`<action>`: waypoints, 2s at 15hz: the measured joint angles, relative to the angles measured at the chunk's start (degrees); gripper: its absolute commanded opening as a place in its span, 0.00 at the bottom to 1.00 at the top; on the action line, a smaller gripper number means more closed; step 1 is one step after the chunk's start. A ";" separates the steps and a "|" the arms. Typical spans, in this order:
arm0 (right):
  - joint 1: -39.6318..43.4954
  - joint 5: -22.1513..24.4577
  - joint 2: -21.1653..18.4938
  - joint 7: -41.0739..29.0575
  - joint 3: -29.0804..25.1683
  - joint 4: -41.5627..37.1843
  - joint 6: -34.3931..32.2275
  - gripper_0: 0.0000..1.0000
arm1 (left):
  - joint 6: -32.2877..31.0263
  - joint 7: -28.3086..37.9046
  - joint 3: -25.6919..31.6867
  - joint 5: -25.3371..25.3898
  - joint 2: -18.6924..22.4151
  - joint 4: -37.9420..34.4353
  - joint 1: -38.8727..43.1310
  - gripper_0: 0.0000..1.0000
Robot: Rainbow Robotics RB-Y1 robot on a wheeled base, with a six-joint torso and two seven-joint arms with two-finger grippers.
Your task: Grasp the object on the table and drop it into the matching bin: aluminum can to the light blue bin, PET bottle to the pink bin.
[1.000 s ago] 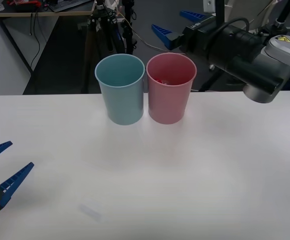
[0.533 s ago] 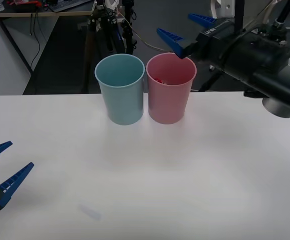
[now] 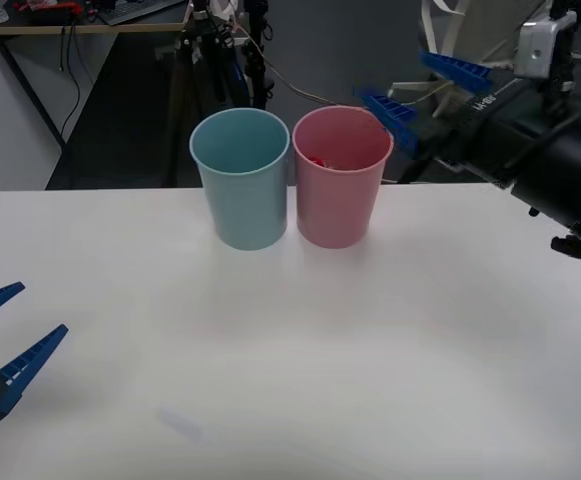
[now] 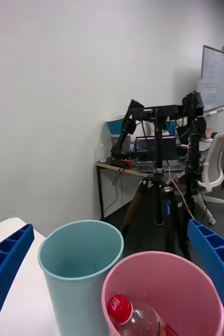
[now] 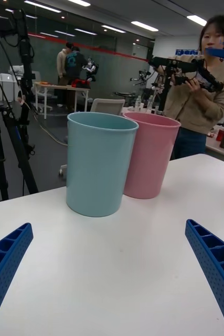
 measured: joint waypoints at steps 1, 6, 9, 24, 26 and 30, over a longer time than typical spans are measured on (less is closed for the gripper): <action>2.68 0.52 -0.28 0.12 -2.05 -1.38 0.01 1.00 | 0.00 0.00 0.00 0.00 0.00 0.00 0.00 1.00; 14.87 3.35 -0.54 0.27 -11.07 -6.36 0.54 1.00 | 0.00 0.00 0.00 0.00 0.00 0.00 0.01 1.00; 20.13 5.04 -0.49 -0.17 -14.48 -8.34 0.47 1.00 | 0.00 0.00 0.00 0.00 0.00 0.00 0.00 1.00; 51.58 33.66 25.92 -15.88 -33.23 -9.28 -26.82 1.00 | 0.00 0.00 0.00 0.00 0.00 0.00 0.00 1.00; 53.52 39.10 31.62 -16.35 -35.73 -8.66 -31.50 1.00 | 0.00 0.00 0.00 0.00 0.00 0.00 0.00 1.00; 54.18 45.44 40.18 -16.33 -40.35 -6.19 -41.85 1.00 | 0.00 0.00 0.00 0.00 0.00 0.00 0.00 1.00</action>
